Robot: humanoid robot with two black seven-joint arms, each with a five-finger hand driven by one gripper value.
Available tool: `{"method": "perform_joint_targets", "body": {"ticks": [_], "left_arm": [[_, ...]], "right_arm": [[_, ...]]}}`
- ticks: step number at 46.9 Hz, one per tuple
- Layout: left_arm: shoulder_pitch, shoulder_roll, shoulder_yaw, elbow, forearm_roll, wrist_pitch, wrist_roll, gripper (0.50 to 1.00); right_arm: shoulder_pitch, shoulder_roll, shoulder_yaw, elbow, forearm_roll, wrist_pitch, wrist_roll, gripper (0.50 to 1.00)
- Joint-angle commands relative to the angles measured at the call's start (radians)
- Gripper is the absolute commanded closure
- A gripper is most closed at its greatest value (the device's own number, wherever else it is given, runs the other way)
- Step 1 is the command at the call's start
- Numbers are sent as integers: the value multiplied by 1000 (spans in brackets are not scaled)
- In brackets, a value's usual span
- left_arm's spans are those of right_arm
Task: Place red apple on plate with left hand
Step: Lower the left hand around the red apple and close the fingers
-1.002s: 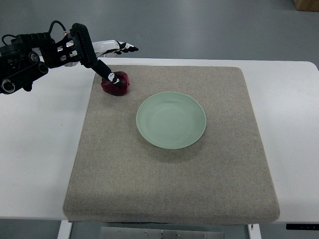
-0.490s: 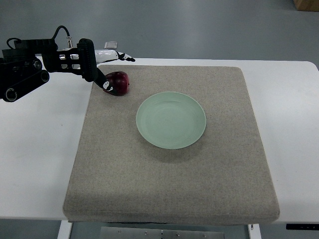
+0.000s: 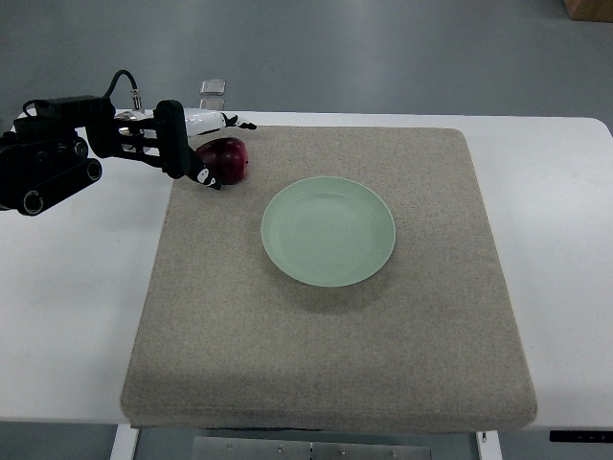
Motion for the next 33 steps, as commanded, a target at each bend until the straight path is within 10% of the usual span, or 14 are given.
{"method": "perform_joint_targets", "body": {"ticks": [1, 17, 27, 33], "left_arm": [[3, -10, 2, 1, 1, 1, 0, 578], [26, -44, 2, 49, -9, 15, -1, 645], [26, -47, 1, 49, -8, 18, -1, 900], [17, -50, -4, 47, -8, 18, -6, 928]], "right_arm": [[0, 0, 0, 0, 0, 0, 0, 536], [0, 0, 1, 0, 0, 0, 0, 536], [0, 0, 0, 0, 0, 0, 0, 536], [0, 0, 0, 0, 0, 0, 0, 536]]}}
